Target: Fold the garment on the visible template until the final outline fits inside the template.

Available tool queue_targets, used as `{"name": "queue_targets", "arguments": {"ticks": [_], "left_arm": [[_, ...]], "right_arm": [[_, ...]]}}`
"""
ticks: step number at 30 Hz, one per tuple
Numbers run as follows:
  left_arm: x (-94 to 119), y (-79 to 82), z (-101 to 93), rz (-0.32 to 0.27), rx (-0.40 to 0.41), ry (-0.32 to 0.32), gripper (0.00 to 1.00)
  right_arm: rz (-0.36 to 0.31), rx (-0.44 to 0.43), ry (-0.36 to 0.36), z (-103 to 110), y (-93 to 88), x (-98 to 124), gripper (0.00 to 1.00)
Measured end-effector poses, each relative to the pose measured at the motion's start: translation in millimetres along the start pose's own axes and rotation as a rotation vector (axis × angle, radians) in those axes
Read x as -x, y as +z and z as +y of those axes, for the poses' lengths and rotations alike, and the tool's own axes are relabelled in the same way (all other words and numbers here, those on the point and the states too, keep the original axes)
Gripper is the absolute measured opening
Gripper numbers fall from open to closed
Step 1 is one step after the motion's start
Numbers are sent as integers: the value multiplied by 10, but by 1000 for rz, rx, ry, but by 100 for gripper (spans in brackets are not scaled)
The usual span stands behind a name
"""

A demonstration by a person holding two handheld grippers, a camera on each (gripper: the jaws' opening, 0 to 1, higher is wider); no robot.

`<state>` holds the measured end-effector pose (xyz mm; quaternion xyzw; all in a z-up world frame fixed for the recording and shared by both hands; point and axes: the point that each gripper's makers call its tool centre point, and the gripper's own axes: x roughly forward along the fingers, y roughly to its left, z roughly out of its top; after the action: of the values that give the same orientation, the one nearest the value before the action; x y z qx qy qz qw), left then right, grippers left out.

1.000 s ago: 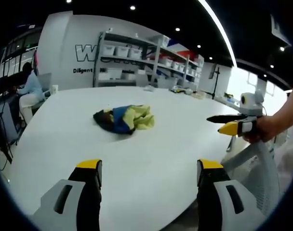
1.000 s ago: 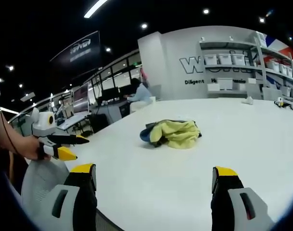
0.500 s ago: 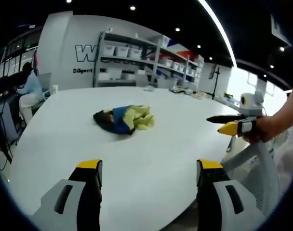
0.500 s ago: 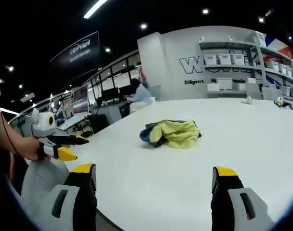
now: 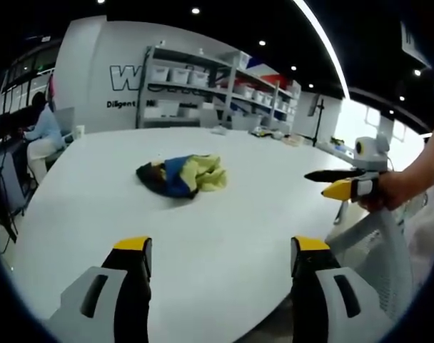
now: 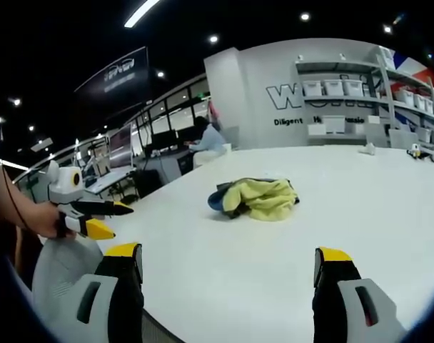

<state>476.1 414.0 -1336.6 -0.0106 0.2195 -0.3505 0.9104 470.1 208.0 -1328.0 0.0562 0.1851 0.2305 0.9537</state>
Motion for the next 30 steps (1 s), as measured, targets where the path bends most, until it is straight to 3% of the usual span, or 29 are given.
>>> {"name": "queue_targets", "arguments": {"ticks": [30], "left_arm": [[-46, -78, -36, 43, 37, -31, 80]], "right_arm": [[21, -29, 37, 27, -8, -24, 95]]}}
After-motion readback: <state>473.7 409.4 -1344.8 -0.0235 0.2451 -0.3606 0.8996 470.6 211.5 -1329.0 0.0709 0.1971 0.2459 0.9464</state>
